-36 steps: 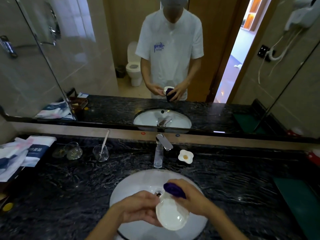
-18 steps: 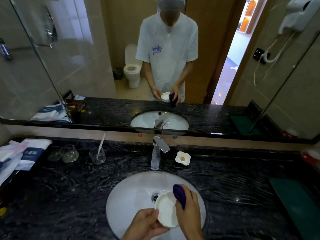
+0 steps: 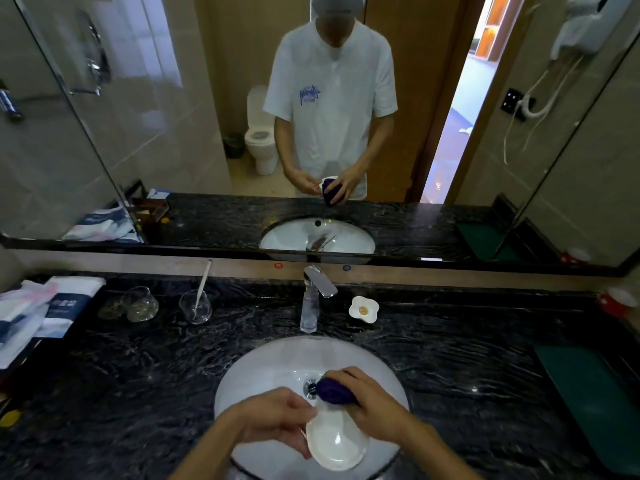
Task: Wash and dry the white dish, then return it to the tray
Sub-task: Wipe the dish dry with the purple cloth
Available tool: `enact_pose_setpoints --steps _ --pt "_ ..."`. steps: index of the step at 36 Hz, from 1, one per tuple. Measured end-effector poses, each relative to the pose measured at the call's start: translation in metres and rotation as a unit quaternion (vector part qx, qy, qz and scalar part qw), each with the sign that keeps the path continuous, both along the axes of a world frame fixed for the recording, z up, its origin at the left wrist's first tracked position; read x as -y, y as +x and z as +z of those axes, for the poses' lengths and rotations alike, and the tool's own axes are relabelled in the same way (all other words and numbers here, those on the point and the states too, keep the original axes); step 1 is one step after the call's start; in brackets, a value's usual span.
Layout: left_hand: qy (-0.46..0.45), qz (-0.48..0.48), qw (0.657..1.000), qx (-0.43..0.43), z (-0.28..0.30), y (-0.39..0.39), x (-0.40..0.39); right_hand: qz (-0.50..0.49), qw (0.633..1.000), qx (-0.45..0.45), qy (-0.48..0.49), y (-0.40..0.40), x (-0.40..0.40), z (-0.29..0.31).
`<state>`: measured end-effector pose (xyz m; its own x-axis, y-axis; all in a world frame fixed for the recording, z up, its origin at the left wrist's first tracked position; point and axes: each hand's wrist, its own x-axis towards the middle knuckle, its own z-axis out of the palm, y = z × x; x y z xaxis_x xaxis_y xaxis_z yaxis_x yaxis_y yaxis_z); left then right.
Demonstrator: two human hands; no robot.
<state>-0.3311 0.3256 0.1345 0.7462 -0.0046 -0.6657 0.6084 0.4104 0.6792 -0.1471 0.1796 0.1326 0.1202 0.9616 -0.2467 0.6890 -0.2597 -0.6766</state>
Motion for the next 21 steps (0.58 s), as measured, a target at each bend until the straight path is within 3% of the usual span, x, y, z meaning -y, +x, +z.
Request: enact_pose_setpoints --steps 3,7,16,21 --pt "0.063 -0.071 0.995 -0.022 0.01 0.011 -0.007 0.054 0.998 0.013 -0.037 0.005 -0.014 0.008" --pt "0.127 -0.058 0.99 -0.034 0.015 0.019 -0.002 0.041 0.999 0.007 -0.025 0.009 -0.022 0.012" --pt "0.151 0.021 0.988 -0.018 0.009 0.014 0.015 -0.173 0.973 -0.151 0.032 -0.011 0.007 0.004" --pt "0.168 0.037 0.985 -0.025 0.002 0.011 0.024 -0.327 0.904 -0.271 0.054 -0.038 0.03 0.003"
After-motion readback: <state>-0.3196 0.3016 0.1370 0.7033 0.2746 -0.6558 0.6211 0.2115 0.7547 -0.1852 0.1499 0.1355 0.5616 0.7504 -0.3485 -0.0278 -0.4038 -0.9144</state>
